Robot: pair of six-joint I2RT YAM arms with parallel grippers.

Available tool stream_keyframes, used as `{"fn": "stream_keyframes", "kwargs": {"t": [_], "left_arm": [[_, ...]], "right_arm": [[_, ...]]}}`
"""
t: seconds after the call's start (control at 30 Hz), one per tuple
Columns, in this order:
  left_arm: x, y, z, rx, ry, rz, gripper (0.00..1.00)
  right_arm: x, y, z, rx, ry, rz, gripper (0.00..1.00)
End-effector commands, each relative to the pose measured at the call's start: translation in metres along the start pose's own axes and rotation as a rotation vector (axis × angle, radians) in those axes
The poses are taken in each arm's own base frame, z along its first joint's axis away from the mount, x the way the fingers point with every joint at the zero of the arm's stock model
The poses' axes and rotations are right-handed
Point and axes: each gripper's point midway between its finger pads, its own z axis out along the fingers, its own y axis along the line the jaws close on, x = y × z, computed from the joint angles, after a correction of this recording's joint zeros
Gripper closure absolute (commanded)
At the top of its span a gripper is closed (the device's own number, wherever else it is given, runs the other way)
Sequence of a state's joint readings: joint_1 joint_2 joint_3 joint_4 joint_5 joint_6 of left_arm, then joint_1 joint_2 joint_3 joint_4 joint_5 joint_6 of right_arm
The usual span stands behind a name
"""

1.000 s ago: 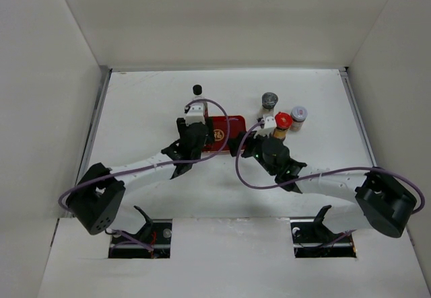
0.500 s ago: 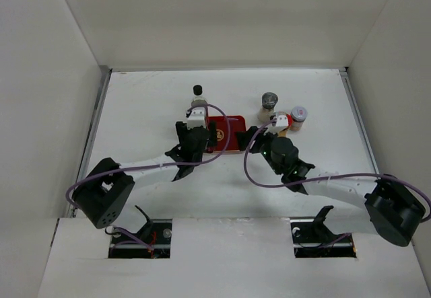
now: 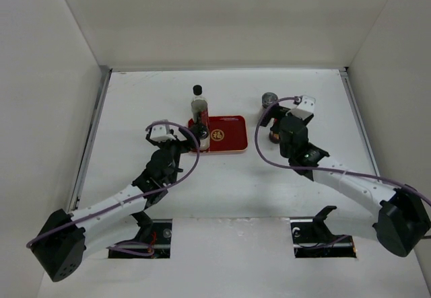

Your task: Organize the condiment bottles

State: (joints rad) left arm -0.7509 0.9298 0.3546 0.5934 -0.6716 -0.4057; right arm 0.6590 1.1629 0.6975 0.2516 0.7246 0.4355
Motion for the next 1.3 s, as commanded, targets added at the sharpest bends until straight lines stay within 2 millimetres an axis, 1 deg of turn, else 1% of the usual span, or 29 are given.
{"fn": "stream_keyframes", "kwargs": {"t": [0.0, 0.07, 0.2, 0.33, 0.47, 0.57, 0.63, 0.7, 0.77, 0.83, 0.9, 1.0, 1.03, 1.13, 1.2, 1.27], "left_arm": [[-0.009, 0.012, -0.006, -0.008, -0.068, -0.098, 0.12], [-0.007, 0.021, -0.005, -0.021, -0.076, -0.112, 0.12], [-0.003, 0.029, -0.004, -0.026, -0.068, -0.107, 0.12], [0.004, 0.037, 0.000, -0.041, -0.051, -0.100, 0.12], [0.010, 0.035, 0.003, -0.029, -0.029, -0.105, 0.12], [0.014, 0.036, 0.005, -0.031, -0.017, -0.103, 0.12], [0.014, 0.035, 0.005, -0.029, -0.018, -0.106, 0.12], [0.014, 0.037, 0.006, -0.037, -0.019, -0.105, 0.12], [0.015, 0.040, 0.006, -0.042, -0.020, -0.106, 0.12], [0.013, 0.040, 0.005, -0.040, -0.025, -0.111, 0.12], [0.012, 0.043, 0.005, -0.049, -0.034, -0.113, 0.12], [0.009, 0.046, 0.003, -0.053, -0.046, -0.124, 0.12], [0.008, 0.047, 0.003, -0.054, -0.051, -0.130, 0.12], [0.006, 0.052, 0.002, -0.068, -0.063, -0.135, 0.12], [0.006, 0.055, 0.003, -0.076, -0.062, -0.135, 0.12], [0.006, 0.054, 0.002, -0.072, -0.063, -0.141, 0.12]], "right_arm": [[-0.022, -0.035, 0.006, 0.171, -0.023, -0.086, 0.02], [-0.017, -0.046, 0.016, 0.213, 0.016, -0.141, 0.00], [0.005, -0.056, 0.032, 0.234, 0.128, -0.214, 0.00], [0.025, -0.044, 0.040, 0.158, 0.207, -0.217, 0.00], [0.040, -0.048, 0.049, 0.166, 0.248, -0.227, 0.00], [0.056, -0.044, 0.055, 0.142, 0.286, -0.230, 0.00], [0.062, -0.044, 0.058, 0.145, 0.294, -0.226, 0.05], [0.065, -0.043, 0.061, 0.147, 0.296, -0.223, 0.15], [0.060, -0.043, 0.062, 0.159, 0.275, -0.224, 0.31], [0.044, -0.044, 0.061, 0.179, 0.208, -0.220, 0.39], [0.031, -0.033, 0.053, 0.166, 0.150, -0.245, 0.46], [0.009, -0.008, 0.041, 0.106, 0.083, -0.247, 0.47], [0.002, 0.003, 0.037, 0.077, 0.063, -0.236, 0.47], [-0.013, 0.048, 0.027, -0.039, 0.026, -0.194, 0.47], [-0.013, 0.081, 0.026, -0.131, 0.029, -0.176, 0.46], [-0.005, 0.114, 0.027, -0.217, 0.047, -0.157, 0.46]]}}
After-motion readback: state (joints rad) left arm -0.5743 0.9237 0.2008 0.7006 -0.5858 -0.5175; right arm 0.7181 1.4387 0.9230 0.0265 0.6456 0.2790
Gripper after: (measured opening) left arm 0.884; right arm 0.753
